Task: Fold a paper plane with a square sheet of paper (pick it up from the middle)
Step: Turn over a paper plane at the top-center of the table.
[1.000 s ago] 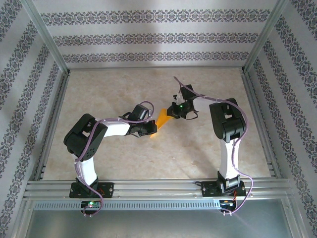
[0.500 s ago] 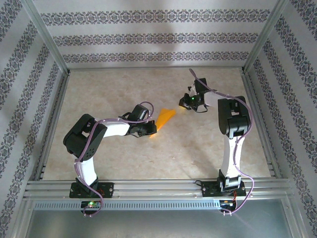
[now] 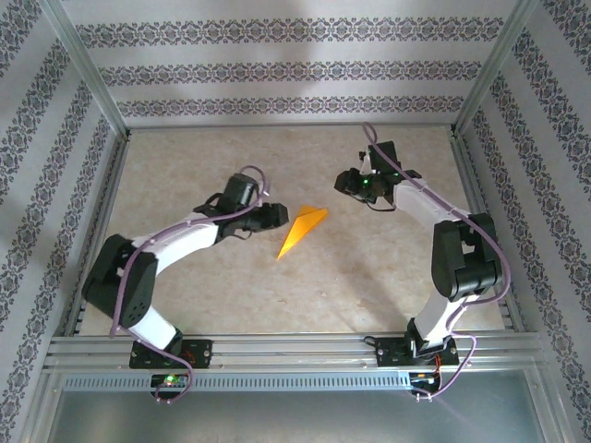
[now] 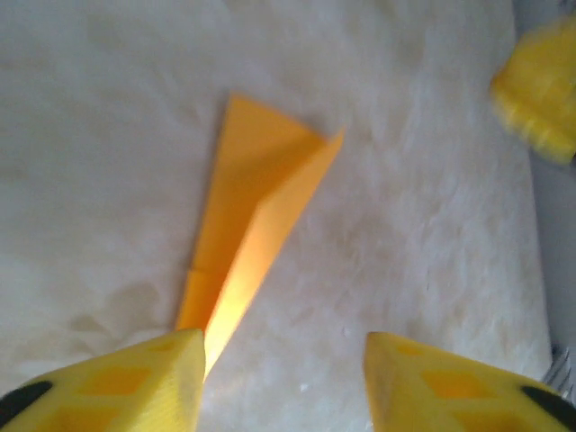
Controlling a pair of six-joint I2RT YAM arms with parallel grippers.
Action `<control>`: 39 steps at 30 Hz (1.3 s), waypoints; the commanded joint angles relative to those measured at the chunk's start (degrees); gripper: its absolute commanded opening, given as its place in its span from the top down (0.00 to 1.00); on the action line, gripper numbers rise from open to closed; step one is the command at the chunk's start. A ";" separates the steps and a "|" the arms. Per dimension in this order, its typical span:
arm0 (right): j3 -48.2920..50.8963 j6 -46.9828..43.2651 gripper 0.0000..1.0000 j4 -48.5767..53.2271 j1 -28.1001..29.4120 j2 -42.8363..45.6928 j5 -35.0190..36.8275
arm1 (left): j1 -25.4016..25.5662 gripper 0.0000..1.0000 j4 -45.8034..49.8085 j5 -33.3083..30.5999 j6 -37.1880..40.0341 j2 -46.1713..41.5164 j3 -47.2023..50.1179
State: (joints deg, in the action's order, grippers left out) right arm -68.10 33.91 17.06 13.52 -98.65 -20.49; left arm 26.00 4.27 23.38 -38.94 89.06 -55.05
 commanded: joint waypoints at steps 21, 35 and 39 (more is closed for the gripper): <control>-17.98 20.35 0.29 24.59 25.93 -15.29 32.27 | -14.21 0.00 8.22 -20.68 10.04 -14.70 12.34; -23.45 26.82 0.39 31.13 26.82 -19.47 31.62 | -15.37 0.00 7.87 -17.72 13.19 -13.48 12.56; -22.50 27.61 0.47 30.95 26.91 -18.36 31.40 | -15.50 0.00 7.72 -17.23 13.07 -12.81 12.26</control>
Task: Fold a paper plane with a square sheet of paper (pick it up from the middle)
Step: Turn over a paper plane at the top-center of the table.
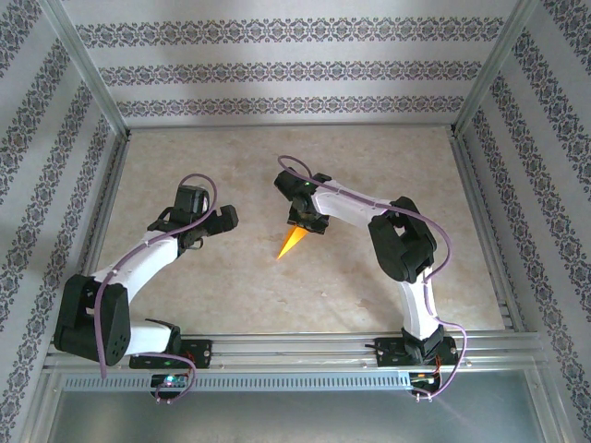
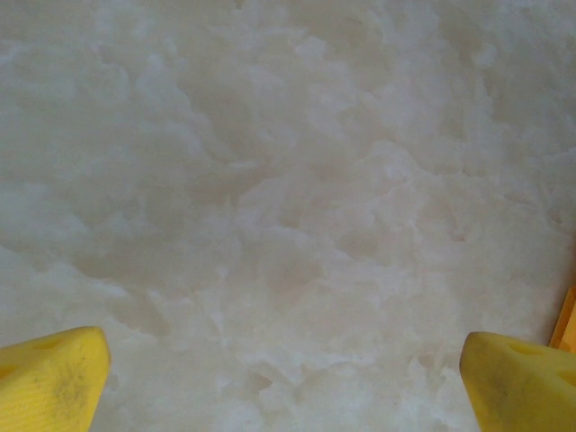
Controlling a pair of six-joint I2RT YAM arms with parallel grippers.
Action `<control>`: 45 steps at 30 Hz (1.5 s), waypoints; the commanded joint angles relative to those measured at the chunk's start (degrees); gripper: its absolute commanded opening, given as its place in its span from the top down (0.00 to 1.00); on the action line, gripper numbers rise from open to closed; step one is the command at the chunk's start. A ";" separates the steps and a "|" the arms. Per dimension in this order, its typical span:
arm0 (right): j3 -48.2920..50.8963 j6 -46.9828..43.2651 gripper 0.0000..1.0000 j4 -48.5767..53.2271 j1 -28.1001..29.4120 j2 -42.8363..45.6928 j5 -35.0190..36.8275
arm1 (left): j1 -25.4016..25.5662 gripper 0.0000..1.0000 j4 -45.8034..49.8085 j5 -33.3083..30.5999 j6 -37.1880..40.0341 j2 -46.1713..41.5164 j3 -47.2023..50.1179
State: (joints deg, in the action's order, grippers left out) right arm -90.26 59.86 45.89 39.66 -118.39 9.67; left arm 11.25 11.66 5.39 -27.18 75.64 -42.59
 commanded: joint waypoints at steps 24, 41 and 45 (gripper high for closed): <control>-0.46 -3.77 0.98 -2.08 -0.08 5.23 1.64 | -0.87 0.00 1.41 1.81 0.26 0.04 -1.50; 19.95 -16.06 0.95 -49.57 -7.40 14.24 -36.89 | -1.06 0.00 1.54 11.35 -2.73 -3.24 -5.41; 25.15 -10.67 0.95 -60.79 -9.19 10.24 -42.63 | -1.10 0.00 -2.25 17.01 -6.02 -2.48 -4.88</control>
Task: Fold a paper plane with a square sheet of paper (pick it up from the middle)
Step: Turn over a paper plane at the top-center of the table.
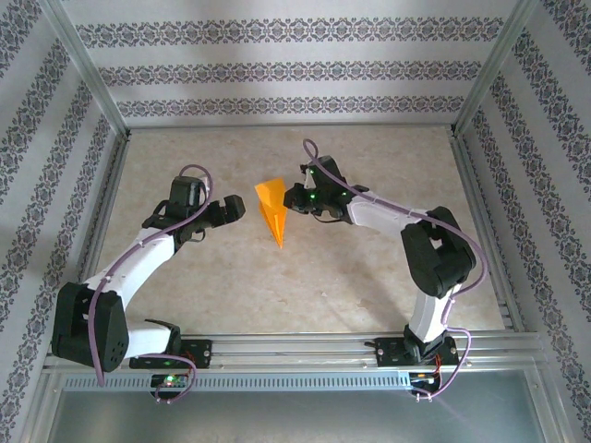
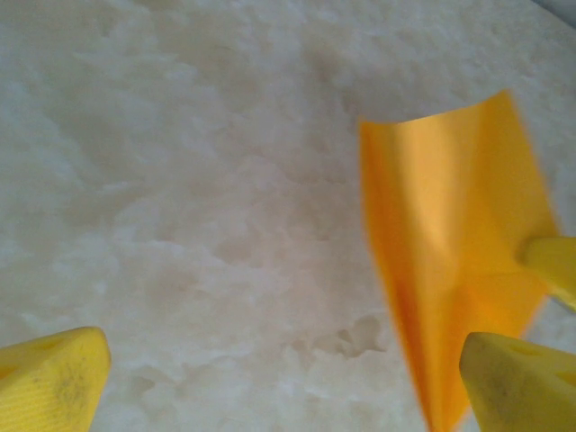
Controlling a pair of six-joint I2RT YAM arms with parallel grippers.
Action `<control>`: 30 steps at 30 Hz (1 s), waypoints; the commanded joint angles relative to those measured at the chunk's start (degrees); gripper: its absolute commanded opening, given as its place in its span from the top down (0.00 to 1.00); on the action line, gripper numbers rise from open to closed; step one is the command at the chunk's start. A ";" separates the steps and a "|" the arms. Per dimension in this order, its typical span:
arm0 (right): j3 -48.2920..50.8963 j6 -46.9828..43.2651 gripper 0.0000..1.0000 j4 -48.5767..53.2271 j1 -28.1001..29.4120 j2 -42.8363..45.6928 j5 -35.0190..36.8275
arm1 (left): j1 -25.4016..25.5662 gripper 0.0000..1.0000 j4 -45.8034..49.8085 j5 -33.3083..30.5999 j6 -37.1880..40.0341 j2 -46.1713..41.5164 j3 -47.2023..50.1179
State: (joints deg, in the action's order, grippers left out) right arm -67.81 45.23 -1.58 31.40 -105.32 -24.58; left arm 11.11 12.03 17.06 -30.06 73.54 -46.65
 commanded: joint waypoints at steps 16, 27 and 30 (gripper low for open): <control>13.17 8.25 0.95 -23.73 -5.54 -7.08 -12.15 | 6.31 0.25 -13.69 11.23 -14.95 11.08 0.39; 14.02 7.94 0.95 -23.64 -6.17 -7.69 -12.41 | 9.48 0.62 -17.62 10.01 -17.37 23.58 -5.17; 14.11 8.02 0.95 -23.64 -6.17 -7.70 -12.34 | 9.68 0.66 -18.45 10.54 -17.66 25.76 -6.29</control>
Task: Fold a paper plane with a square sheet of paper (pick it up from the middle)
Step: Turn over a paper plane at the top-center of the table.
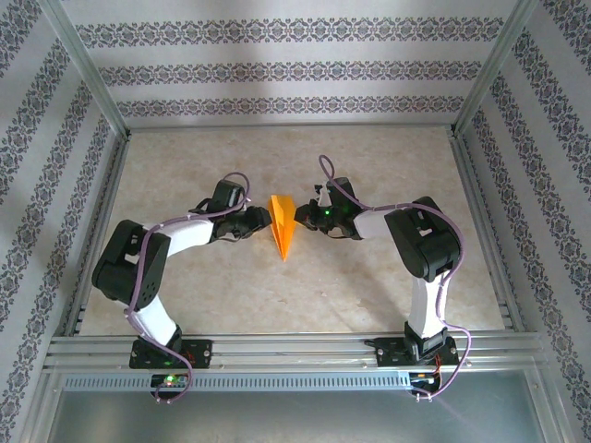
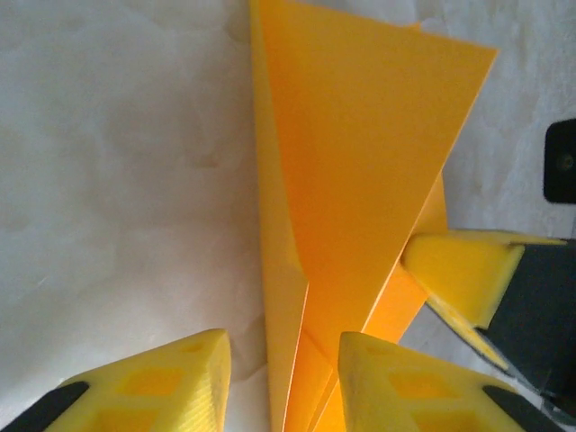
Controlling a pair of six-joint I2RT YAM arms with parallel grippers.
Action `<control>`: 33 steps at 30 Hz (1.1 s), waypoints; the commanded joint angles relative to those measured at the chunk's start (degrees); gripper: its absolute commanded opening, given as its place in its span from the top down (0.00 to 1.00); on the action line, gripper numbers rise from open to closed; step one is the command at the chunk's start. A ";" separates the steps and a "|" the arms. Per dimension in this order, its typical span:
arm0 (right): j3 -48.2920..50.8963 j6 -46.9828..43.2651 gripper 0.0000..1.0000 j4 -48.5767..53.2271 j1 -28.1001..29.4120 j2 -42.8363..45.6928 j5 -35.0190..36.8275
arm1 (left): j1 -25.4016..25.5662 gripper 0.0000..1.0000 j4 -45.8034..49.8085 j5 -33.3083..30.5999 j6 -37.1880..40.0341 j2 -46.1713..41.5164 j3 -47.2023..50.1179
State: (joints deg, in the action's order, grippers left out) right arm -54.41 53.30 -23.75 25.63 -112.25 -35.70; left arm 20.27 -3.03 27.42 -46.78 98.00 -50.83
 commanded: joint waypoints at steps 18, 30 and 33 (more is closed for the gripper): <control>2.36 0.69 0.95 -1.31 -1.28 -0.45 0.06 | 0.48 1.00 -2.05 -3.98 -2.45 2.67 -1.38; 3.18 2.16 0.94 -1.65 -1.28 -0.90 0.48 | 0.66 1.00 -11.10 -8.81 -10.55 -1.37 6.84; 3.09 2.34 0.94 -1.57 -1.19 -1.30 0.31 | 0.67 0.95 -11.12 -8.58 -11.02 -0.71 6.82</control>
State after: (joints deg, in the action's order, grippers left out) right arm -51.96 55.24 -24.21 24.49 -112.31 -35.40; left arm 20.29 -10.68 20.40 -55.68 97.97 -44.56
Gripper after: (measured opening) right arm 0.060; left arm 0.054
